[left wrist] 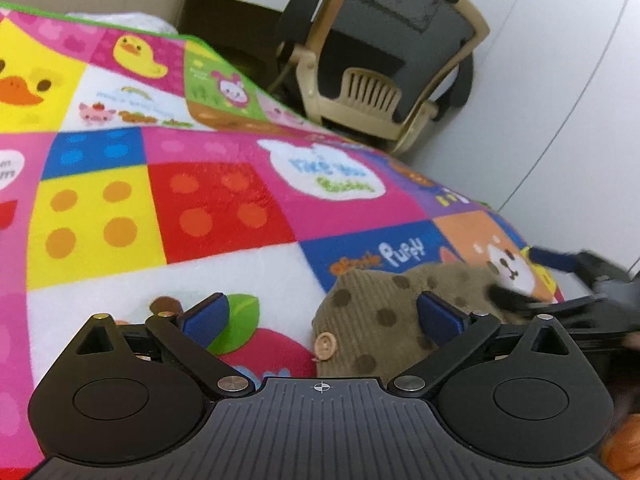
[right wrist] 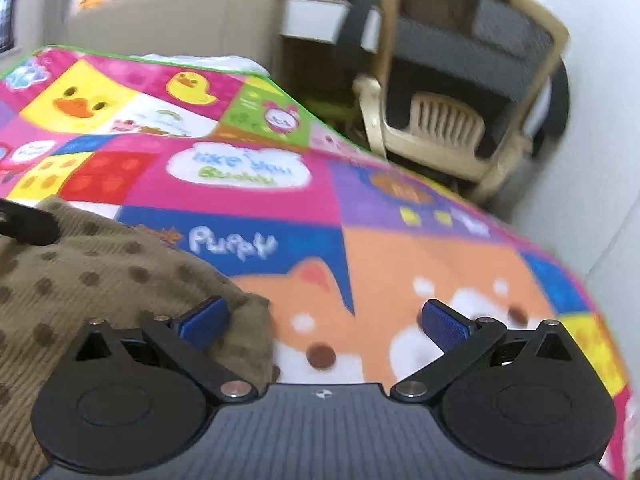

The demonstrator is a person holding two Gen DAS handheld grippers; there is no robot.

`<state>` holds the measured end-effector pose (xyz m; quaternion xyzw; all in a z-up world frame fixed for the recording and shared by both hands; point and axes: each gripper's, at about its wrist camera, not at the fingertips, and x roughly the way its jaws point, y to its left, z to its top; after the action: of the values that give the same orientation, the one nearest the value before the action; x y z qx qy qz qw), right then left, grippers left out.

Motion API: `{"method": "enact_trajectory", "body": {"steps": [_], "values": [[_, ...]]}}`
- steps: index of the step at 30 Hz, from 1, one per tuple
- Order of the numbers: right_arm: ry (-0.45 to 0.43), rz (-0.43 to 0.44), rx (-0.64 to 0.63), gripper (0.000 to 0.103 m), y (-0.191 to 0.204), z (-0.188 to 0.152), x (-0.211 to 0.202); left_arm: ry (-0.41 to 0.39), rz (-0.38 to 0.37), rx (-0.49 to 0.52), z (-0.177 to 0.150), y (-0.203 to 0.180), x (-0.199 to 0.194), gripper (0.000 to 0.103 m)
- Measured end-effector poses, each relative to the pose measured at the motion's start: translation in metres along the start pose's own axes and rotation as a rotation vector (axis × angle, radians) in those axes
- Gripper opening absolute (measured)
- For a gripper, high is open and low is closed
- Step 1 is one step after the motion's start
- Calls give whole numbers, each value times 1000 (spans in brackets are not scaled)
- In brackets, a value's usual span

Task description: Fold clothes

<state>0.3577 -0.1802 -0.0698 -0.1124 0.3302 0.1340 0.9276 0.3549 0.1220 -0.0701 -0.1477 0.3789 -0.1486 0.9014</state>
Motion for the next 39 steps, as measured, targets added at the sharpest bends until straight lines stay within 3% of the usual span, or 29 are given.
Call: {"method": "enact_trajectory", "body": {"steps": [4, 8, 9, 11, 14, 17, 20, 24, 27, 30, 34, 39], "values": [[-34, 8, -1, 103, -8, -13, -33, -5, 3, -1, -1, 0, -4, 103], [-87, 92, -40, 103, -7, -36, -83, -53, 17, 68, -14, -18, -40, 103], [-77, 77, -52, 103, -2, -41, -84, -62, 5, 90, -18, -22, -50, 103], [-59, 47, -76, 103, 9, -52, -86, -52, 31, 154, -30, -30, -58, 103], [-32, 2, -109, 103, 24, -66, -89, -30, 153, 250, -46, -40, -48, 103], [-78, 19, -48, 103, 22, -65, -118, -67, 156, 191, -50, -43, -67, 102], [-122, 85, 62, 103, 13, -76, -150, -139, 78, 180, -70, -53, -107, 103], [-151, 156, 198, 103, 7, -103, -185, -240, 52, 170, -118, -75, -153, 103], [-163, 180, 215, 103, 14, -125, -201, -265, 31, 118, -153, -85, -168, 103], [-175, 176, 187, 103, 22, -148, -215, -266, 49, 107, -183, -96, -177, 103], [-161, 127, 169, 103, 27, -169, -215, -266, 126, 167, -211, -112, -181, 103], [-127, 128, 234, 103, 16, -179, -204, -230, 160, 167, -220, -114, -173, 103]]}}
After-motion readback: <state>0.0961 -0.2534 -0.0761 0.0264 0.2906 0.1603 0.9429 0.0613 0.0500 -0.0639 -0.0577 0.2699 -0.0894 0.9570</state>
